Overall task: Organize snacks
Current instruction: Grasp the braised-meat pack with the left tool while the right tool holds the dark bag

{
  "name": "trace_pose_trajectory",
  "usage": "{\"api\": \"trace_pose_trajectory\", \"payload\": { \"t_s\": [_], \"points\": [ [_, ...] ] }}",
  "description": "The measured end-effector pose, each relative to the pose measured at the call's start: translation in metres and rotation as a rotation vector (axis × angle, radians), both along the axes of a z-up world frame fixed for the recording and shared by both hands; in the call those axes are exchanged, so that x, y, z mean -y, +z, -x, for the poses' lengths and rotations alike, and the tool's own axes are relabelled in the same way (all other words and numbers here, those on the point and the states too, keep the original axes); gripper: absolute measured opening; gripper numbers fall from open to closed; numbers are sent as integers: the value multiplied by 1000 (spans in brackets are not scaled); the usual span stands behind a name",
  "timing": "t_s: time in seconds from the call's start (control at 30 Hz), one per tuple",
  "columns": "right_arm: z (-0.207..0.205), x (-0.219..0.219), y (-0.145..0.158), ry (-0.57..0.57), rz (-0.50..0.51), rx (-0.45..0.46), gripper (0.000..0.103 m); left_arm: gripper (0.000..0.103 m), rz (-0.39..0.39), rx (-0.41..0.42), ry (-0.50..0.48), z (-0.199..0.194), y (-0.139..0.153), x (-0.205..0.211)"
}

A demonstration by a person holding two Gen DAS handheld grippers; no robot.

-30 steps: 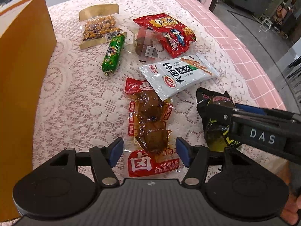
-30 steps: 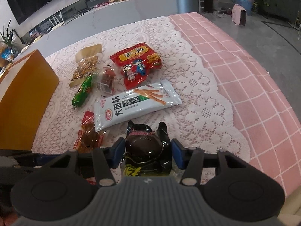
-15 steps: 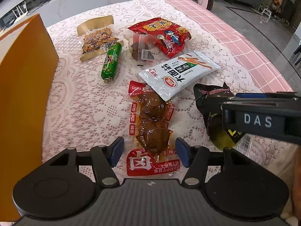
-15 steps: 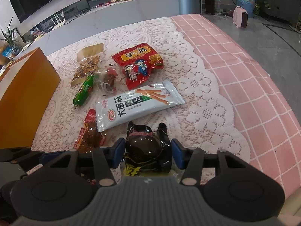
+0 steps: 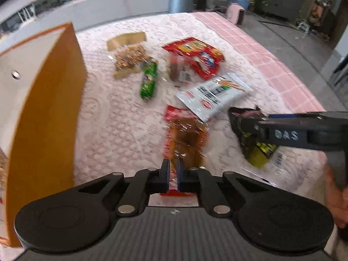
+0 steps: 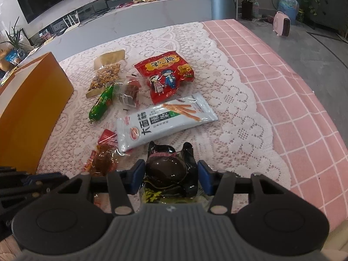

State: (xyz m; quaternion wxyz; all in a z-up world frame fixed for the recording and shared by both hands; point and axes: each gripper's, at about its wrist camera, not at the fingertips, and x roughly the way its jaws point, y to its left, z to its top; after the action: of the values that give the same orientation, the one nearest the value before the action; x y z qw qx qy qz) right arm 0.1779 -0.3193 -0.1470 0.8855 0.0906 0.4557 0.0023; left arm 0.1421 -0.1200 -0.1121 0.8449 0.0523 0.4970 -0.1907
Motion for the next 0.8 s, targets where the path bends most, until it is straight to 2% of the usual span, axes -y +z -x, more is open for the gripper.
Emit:
{"api": "trace_pose_trajectory", "payload": {
  "t_s": [0.07, 0.1, 0.13, 0.2, 0.3, 0.5, 0.6, 0.8],
  "points": [
    [1, 0, 0, 5, -2, 0, 51, 17, 27, -9, 13, 0, -4, -3],
    [1, -1, 1, 13, -9, 2, 51, 28, 25, -9, 17, 1, -5, -3],
    [2, -1, 1, 25, -16, 4, 51, 44, 23, -8, 19, 0, -6, -3],
    [3, -3, 2, 58, -38, 2, 50, 59, 34, 7, 17, -1, -7, -3],
    [3, -6, 1, 57, -19, -1, 50, 75, 39, 43, -6, -4, -9, 1],
    [4, 10, 2, -24, -95, 16, 50, 79, 27, 68, -51, -19, -18, 17],
    [3, 11, 1, -29, -104, 15, 50, 80, 41, 74, -59, -28, -24, 22],
    [-1, 12, -3, -24, -111, 3, 50, 83, 8, 76, -69, -37, -36, 28]
  ]
}}
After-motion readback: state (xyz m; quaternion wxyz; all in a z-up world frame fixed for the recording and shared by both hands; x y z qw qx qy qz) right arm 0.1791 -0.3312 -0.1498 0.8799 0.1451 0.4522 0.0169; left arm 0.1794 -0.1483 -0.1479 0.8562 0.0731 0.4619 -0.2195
